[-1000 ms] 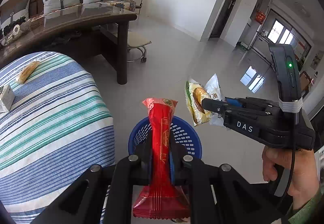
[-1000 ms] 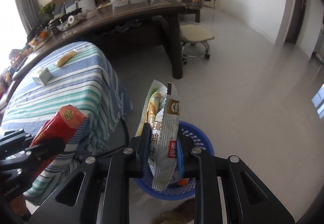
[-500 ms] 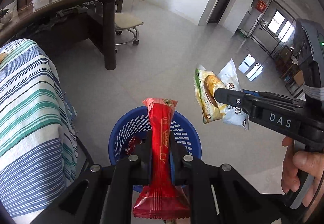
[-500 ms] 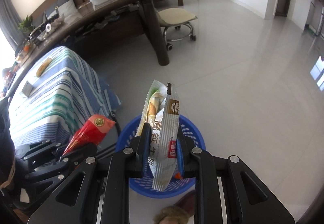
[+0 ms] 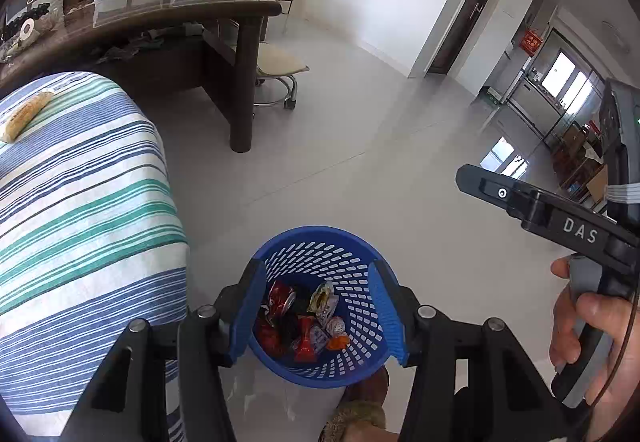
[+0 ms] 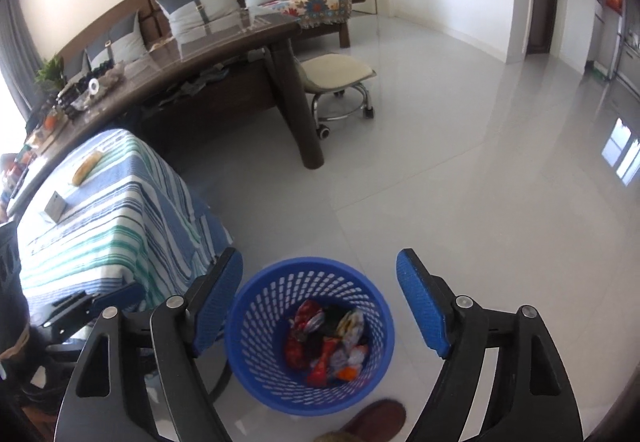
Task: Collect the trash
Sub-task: 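Open both tools to drop the wrapper and bag into the basket, then move both open tools back over the striped table, then grasp the green-and-white milk carton with the left tool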
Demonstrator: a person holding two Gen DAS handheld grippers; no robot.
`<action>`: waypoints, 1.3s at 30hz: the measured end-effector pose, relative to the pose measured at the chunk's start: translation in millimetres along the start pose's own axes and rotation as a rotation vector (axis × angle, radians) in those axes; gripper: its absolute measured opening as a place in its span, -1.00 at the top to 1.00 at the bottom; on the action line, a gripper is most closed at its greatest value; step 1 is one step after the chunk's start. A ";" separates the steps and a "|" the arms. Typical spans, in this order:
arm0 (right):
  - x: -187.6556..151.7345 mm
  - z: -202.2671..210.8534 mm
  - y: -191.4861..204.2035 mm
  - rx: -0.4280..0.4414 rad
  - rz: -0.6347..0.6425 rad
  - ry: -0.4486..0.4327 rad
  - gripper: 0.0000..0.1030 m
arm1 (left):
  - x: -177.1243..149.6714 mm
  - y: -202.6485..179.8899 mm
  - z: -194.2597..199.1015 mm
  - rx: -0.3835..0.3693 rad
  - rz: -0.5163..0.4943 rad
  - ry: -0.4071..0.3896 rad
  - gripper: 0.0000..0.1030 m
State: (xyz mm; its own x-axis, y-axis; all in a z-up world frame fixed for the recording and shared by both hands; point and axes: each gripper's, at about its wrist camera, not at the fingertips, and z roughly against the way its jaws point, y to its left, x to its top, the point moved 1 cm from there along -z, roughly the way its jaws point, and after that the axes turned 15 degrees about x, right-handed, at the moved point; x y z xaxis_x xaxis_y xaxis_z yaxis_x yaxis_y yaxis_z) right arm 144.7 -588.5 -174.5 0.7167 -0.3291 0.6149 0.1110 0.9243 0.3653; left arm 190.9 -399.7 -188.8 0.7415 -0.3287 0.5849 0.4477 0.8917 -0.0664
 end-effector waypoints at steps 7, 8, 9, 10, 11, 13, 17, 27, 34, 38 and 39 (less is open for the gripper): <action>-7.4 -3.5 53.9 0.033 0.090 -0.024 -0.89 | -37.5 58.1 61.1 0.122 0.014 -0.043 -0.10; -9.9 -4.7 67.0 0.050 0.108 -0.026 -0.92 | -43.7 70.1 67.4 0.151 0.019 -0.046 -0.10; -12.1 -6.2 80.6 0.068 0.125 -0.027 -0.93 | -48.9 82.8 72.9 0.184 0.028 -0.050 -0.10; -15.0 -8.3 95.0 0.090 0.143 -0.027 -0.94 | -53.1 96.5 77.2 0.222 0.041 -0.052 -0.10; -17.7 -11.6 110.9 0.119 0.165 -0.024 -0.95 | -55.6 109.6 80.5 0.256 0.055 -0.054 -0.10; -23.1 -22.4 144.5 0.179 0.221 0.000 -0.95 | -54.0 137.2 83.8 0.319 0.085 -0.045 -0.10; -36.8 -45.8 203.0 0.257 0.348 0.060 -0.95 | -21.6 186.0 85.8 0.413 0.159 -0.051 -0.10; -55.6 -76.3 244.3 0.296 0.462 0.132 -0.95 | 115.9 271.4 25.8 0.582 0.452 -0.002 -0.10; -47.1 -72.9 225.1 0.295 0.408 0.128 -0.95 | 123.2 287.2 -32.3 0.825 0.414 0.118 -0.10; -38.5 -70.7 217.9 0.313 0.351 0.121 -0.95 | 95.5 294.0 -20.3 0.870 0.372 0.108 -0.14; -36.9 -70.4 217.7 0.319 0.340 0.120 -0.95 | 84.8 298.4 -14.0 0.863 0.371 0.106 -0.14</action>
State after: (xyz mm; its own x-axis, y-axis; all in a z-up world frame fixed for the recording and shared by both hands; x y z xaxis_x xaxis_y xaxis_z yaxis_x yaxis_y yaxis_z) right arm 191.0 -361.5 -166.8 0.7524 0.0235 0.6583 -0.3470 0.8637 0.3657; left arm 394.4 -165.9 -170.4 0.8230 0.0331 0.5671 -0.3187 0.8533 0.4127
